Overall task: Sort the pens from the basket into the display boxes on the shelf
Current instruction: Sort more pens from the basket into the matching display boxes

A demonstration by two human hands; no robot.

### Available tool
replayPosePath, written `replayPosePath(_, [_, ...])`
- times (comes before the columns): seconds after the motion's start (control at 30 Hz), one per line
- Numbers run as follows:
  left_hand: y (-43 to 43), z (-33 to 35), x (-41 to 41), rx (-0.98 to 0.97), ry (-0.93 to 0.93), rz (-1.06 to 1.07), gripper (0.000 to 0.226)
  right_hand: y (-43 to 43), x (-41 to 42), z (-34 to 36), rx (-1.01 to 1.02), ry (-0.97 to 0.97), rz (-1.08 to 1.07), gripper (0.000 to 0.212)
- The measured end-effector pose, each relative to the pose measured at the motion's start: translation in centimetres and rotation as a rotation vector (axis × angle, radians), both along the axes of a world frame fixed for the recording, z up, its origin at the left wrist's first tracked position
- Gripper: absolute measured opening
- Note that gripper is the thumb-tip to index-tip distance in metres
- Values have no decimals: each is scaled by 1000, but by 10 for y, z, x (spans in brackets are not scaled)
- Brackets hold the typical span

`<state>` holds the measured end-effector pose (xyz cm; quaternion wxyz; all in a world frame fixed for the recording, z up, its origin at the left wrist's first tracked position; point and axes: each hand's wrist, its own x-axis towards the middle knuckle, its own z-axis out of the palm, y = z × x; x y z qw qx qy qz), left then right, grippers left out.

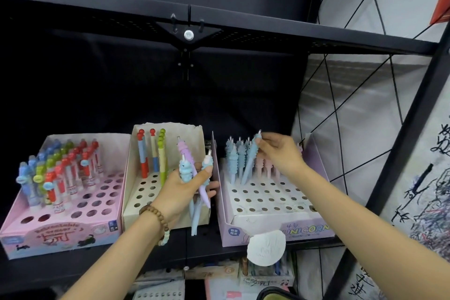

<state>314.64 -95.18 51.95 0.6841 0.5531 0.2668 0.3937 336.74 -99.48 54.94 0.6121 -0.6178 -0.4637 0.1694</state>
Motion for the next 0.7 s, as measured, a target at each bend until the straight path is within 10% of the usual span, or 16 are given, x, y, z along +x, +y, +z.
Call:
replayPosePath(0.23, [-1,-1,3,-29,-42,19,12,14,-11,-14,-286,-314,-21,32])
replayPosePath(0.47, [-5,-1,6,-39,-94,9,21,-8,-19,-14,-126,-383,-125,26])
replayPosePath(0.7, [-21,4,23,43,-81,-58,32,-41,-55,-8,-177,83,347,25])
